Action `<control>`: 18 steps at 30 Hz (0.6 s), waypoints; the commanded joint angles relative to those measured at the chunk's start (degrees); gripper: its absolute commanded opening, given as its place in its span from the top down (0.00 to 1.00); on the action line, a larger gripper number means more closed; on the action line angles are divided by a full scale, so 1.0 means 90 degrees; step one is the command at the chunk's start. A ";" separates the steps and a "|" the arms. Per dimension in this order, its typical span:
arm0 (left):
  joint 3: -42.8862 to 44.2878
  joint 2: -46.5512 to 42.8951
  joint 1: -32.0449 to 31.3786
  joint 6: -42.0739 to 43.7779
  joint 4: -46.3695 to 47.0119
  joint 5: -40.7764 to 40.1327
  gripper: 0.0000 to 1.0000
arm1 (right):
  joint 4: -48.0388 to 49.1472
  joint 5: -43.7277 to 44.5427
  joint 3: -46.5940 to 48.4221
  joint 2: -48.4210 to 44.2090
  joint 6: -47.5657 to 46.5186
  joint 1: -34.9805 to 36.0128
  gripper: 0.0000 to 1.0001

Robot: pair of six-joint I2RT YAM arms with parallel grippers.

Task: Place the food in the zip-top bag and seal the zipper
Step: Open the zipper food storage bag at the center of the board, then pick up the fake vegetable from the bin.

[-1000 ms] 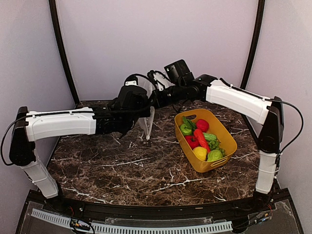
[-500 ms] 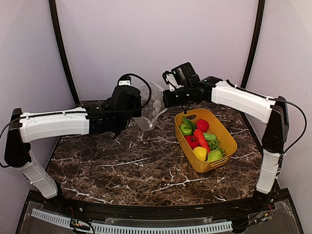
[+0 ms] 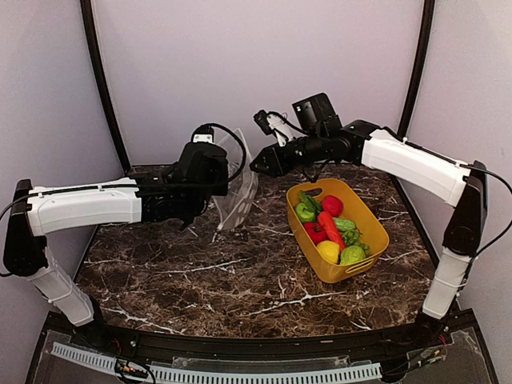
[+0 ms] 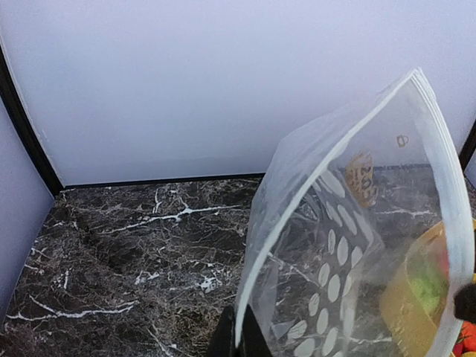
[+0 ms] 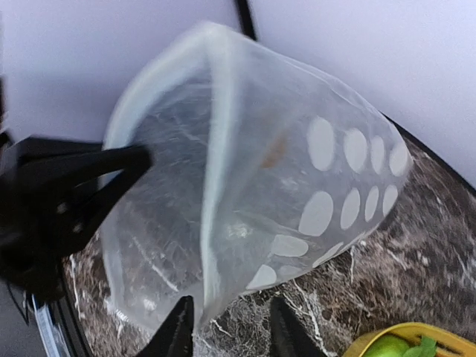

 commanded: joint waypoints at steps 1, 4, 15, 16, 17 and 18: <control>0.0094 -0.0408 0.0005 0.0560 -0.0665 0.0029 0.99 | 0.0082 -0.1947 -0.0082 -0.0621 -0.1178 -0.0099 0.59; 0.0099 -0.0751 0.0010 0.1135 -0.0953 -0.0094 0.99 | -0.0473 -0.2196 -0.0090 -0.0824 -0.1595 -0.0320 0.47; 0.1167 -0.1428 0.0008 0.2685 -0.3998 0.1340 0.99 | -0.1673 -0.1933 -0.1215 -0.1427 -0.2811 -0.2219 0.48; 0.1173 -0.1412 0.0005 0.2628 -0.4184 0.1444 0.99 | -0.1821 -0.1869 -0.1262 -0.1342 -0.2820 -0.2370 0.49; 0.1143 -0.1368 0.0008 0.2527 -0.4207 0.1768 0.99 | -0.1944 -0.1858 -0.1319 -0.1256 -0.2794 -0.2529 0.51; 0.1040 -0.1324 0.0006 0.2471 -0.4158 0.2206 0.99 | -0.1996 -0.1929 -0.1381 -0.1162 -0.2782 -0.2655 0.53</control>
